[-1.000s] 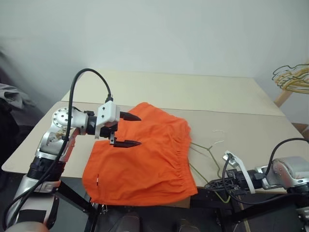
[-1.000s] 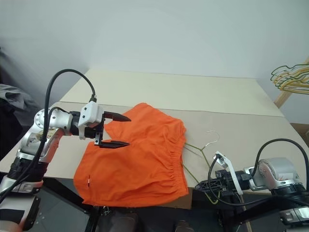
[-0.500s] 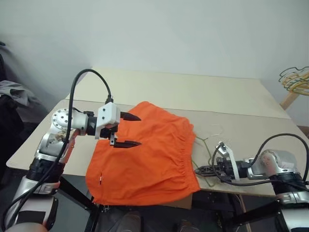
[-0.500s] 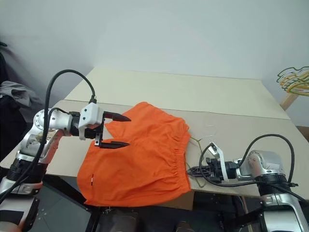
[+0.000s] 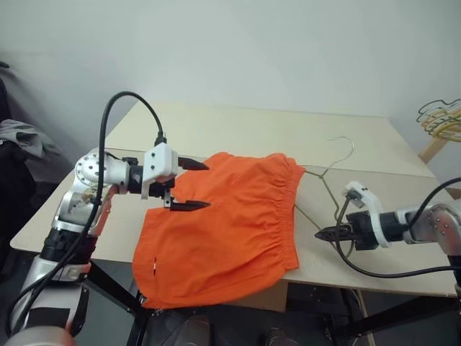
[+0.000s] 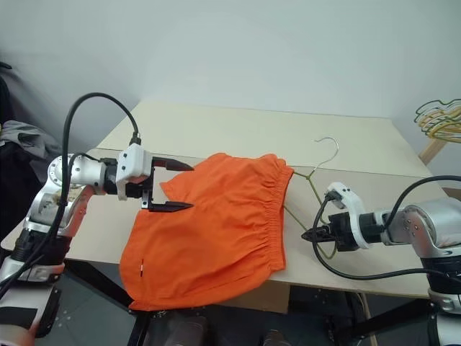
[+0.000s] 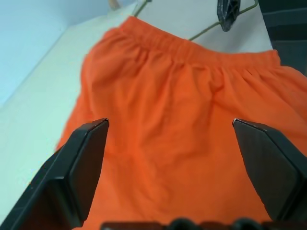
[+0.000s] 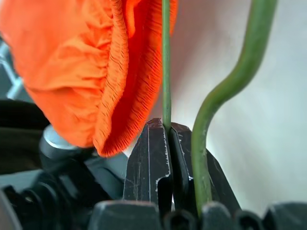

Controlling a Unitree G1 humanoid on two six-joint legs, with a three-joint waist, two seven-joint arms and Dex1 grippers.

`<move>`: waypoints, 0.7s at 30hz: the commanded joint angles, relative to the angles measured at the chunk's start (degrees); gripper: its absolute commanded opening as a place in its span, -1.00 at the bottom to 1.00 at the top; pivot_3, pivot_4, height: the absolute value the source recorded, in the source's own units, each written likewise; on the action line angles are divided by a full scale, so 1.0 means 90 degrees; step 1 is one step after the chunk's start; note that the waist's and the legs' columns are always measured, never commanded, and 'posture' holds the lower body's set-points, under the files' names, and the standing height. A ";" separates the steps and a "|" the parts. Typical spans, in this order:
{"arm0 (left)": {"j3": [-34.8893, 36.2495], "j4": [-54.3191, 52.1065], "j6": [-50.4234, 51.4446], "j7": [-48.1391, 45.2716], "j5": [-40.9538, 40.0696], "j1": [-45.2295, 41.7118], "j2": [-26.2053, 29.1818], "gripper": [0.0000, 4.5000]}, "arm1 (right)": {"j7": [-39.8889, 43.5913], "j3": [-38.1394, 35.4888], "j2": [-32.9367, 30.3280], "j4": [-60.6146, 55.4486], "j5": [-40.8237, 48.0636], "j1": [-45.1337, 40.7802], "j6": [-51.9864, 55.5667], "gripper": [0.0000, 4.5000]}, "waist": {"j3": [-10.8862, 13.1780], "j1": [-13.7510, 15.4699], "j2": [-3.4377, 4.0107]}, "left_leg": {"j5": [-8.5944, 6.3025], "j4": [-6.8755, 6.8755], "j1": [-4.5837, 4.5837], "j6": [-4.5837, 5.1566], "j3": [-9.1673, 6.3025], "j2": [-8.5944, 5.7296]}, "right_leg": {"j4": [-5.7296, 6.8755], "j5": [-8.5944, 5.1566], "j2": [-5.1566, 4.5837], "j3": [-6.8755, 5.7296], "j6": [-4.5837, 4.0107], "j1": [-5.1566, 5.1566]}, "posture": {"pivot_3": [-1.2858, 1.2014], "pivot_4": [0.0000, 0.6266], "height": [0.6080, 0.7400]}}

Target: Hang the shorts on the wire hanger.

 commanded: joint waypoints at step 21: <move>-0.0477 0.6018 -0.3739 -0.1625 0.1602 -0.4459 -0.1014 0.99 | 0.2115 0.3837 -0.0343 -0.0476 -0.3196 -0.4026 -0.2851 -1.00 | -0.0003 -0.0320 0.0005 | -0.0012 0.0019 -0.0170 -0.0005 0.0005 -0.0007 | 0.0017 0.0054 0.0000 0.0001 -0.0021 -0.0167 | 0.14 -1.00 1.00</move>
